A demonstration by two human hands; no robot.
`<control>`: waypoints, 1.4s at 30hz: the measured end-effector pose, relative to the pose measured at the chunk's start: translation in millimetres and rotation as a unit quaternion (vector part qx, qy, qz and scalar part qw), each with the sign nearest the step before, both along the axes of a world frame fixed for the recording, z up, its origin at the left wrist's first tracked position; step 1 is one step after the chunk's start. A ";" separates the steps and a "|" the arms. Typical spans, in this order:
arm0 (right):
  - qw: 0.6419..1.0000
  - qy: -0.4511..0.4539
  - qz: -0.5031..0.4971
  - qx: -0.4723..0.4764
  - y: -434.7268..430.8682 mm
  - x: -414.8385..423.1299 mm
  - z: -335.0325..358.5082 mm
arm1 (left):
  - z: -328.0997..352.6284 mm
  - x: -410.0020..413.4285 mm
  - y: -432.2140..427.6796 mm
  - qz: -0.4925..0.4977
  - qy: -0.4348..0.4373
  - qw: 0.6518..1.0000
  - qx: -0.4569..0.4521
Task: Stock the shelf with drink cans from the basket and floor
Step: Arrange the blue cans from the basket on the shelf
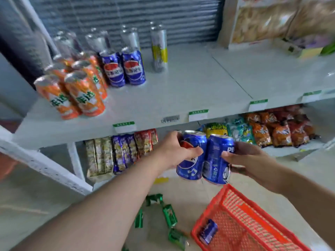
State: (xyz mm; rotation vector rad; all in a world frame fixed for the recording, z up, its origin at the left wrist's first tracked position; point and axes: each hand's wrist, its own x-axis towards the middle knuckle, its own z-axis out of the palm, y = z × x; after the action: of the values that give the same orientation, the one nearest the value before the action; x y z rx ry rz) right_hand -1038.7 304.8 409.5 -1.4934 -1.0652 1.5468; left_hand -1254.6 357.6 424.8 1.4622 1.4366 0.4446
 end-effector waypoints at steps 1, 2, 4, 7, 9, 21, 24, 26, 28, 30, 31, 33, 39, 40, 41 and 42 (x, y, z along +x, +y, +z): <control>1.000 -0.004 0.013 0.011 5.8 -4.2 11.1 | 10.1 -5.2 2.2 0.003 -0.005 1.000 0.004; 0.999 -0.015 0.025 0.020 15.7 -14.0 23.7 | 21.2 -16.7 7.0 0.010 -0.005 1.000 0.017; 0.998 -0.033 0.050 0.034 37.9 -37.9 44.5 | 44.7 -45.5 18.2 0.019 -0.003 0.999 0.042; 0.996 -0.028 0.070 0.053 69.8 -80.6 81.3 | 79.8 -91.0 40.9 0.026 0.004 0.997 0.071; 0.994 -0.023 0.078 0.074 89.9 -100.9 96.0 | 95.3 -110.0 56.6 0.019 0.003 0.997 0.080; 0.986 -0.064 0.073 0.133 182.6 -149.1 113.4 | 136.4 -139.9 143.2 -0.081 0.148 0.977 0.133; 0.977 -0.117 0.084 0.155 189.8 -146.0 106.2 | 143.4 -137.6 153.1 -0.115 0.253 0.949 0.150; 0.970 -0.158 0.074 0.166 189.6 -141.4 97.9 | 144.7 -134.5 156.9 -0.146 0.323 0.920 0.166; 0.965 -0.175 0.052 0.186 187.1 -139.8 90.3 | 143.6 -134.9 157.8 -0.155 0.365 0.901 0.177; 0.965 -0.165 0.020 0.204 184.7 -138.7 84.5 | 141.1 -135.7 160.2 -0.149 0.385 0.890 0.191; 0.966 -0.154 0.004 0.209 183.3 -139.0 81.5 | 140.4 -136.1 160.8 -0.148 0.393 0.886 0.199; 0.966 -0.134 -0.018 0.221 179.8 -142.5 76.1 | 140.5 -136.1 159.2 -0.153 0.412 0.873 0.210; 0.967 -0.088 -0.040 0.236 173.3 -158.0 60.0 | 152.7 -131.4 159.9 -0.204 0.518 0.786 0.269; 0.968 -0.078 -0.042 0.234 172.9 -159.3 58.5 | 157.1 -131.6 162.5 -0.218 0.522 0.775 0.280; 0.968 -0.071 -0.044 0.235 172.8 -159.9 57.2 | 161.6 -131.6 165.4 -0.232 0.513 0.776 0.284; 0.968 -0.069 -0.046 0.238 172.6 -160.2 55.8 | 165.7 -131.4 167.7 -0.246 0.500 0.782 0.280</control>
State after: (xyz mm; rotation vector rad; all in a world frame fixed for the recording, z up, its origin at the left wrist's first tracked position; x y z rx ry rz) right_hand -1198.9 477.4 465.3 -1.3019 -1.3158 1.0368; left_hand -1386.0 525.2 590.5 2.7237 1.6451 -0.3671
